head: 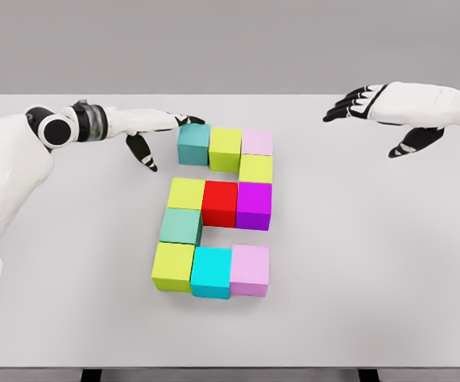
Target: Assemble the squares on the desktop into the number 2
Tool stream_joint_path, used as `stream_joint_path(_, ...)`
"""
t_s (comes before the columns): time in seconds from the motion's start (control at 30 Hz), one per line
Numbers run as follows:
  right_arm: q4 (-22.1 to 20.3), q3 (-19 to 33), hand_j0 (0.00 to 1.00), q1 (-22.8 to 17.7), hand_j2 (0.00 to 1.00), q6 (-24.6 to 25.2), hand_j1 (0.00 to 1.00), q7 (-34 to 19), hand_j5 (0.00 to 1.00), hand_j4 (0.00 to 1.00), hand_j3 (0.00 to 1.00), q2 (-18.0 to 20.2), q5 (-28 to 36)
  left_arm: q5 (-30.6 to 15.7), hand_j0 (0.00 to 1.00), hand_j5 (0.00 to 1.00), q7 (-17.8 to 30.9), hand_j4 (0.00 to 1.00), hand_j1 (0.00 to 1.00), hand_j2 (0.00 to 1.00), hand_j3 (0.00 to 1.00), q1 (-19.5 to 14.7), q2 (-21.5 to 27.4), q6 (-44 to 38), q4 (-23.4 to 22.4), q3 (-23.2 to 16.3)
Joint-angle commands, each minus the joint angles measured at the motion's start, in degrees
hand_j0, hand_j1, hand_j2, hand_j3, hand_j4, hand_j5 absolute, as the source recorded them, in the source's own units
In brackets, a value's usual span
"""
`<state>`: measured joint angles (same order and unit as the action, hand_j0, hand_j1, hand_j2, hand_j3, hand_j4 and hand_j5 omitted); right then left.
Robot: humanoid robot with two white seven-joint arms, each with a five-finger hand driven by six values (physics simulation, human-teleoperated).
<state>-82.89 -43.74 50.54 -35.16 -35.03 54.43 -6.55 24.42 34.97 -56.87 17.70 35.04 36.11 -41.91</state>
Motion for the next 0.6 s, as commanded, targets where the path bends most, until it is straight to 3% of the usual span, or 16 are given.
stream_joint_path(0.0, -0.3, 0.1, 1.00, 0.0, 1.00, 0.2, 1.00, 0.0, 1.00, 1.00, 1.00, 0.1, 0.4, -0.2, 1.00, 1.00, 0.0, 1.00, 1.00, 1.00, 1.00, 0.0, 0.1, 0.0, 0.0, -0.1)
stream_joint_path(0.57, -0.4, 0.0, 1.00, -0.1, 1.00, 0.2, 1.00, 0.0, 1.00, 1.00, 1.00, -0.1, 0.3, -0.2, 1.00, 1.00, 0.0, 1.00, 1.00, 1.00, 1.00, 0.8, 0.3, 0.0, 0.8, -0.5)
